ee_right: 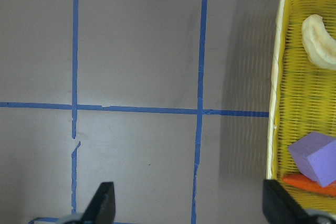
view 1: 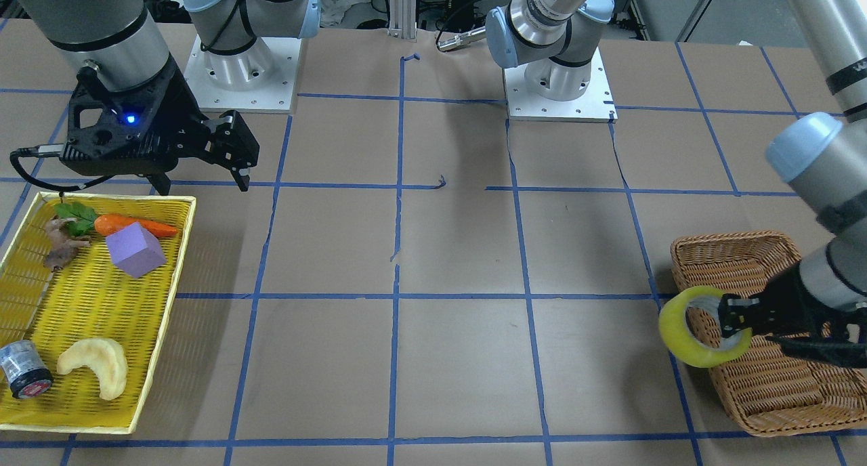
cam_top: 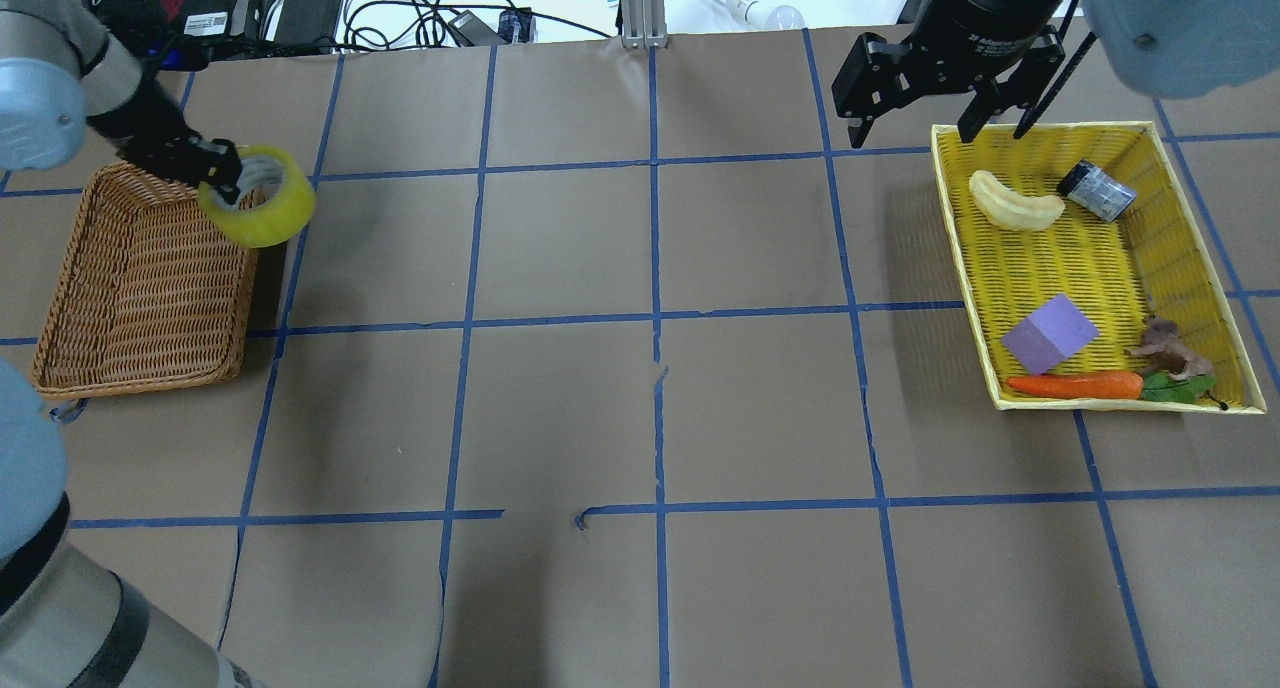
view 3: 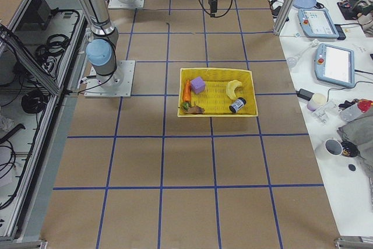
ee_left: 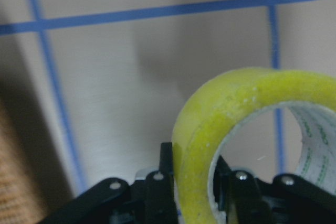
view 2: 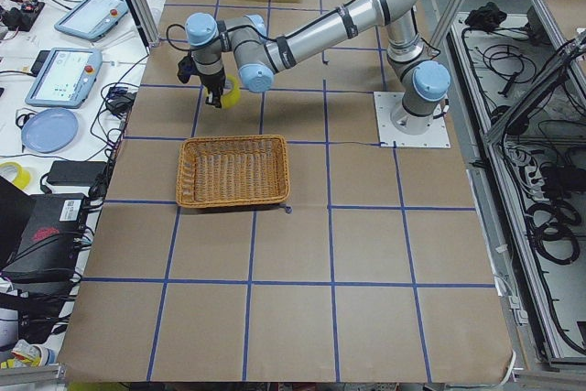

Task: Transfer tape with both arms
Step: 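Carry the tape roll with the left gripper into the wicker basket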

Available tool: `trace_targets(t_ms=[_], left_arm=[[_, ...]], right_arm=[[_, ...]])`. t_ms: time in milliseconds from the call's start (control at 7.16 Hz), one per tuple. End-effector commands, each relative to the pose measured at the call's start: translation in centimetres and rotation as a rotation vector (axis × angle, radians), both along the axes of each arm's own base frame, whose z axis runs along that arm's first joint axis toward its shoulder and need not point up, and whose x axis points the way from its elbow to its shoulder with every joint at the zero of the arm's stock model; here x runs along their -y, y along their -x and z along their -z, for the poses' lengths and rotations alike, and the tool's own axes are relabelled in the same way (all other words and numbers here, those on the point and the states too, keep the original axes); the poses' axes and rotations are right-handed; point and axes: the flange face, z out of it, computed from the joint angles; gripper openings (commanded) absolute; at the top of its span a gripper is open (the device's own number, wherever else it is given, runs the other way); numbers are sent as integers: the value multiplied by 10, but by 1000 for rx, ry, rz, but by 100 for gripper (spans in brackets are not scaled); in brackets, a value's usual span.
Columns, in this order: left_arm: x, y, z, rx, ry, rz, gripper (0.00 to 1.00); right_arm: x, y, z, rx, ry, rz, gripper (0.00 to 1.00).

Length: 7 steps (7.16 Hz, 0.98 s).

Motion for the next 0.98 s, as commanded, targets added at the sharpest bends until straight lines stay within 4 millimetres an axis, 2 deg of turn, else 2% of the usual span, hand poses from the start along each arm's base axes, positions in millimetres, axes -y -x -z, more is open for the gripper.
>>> trace_targets(t_ms=[0,279,419,559,699,838], left_arm=[[-35,-78,21,-12,-22,33,0],[-46,-97,54,0,-1,80,0],[-51,-101,67,20,20,73,0],[-53,-105,71,46,49,86,1],[-51,-105,75,46,61,82,51],[-46,-108,75,72,101,75,92]], right_arm=[[0,0,0,0,0,0,100],[-1,0,-1,1,1,1,100],[0,0,0,1,1,1,100],[-1,0,0,1,0,1,100],[-1,-1,0,1,1,0,100],[-2,0,4,3,-8,1,100]])
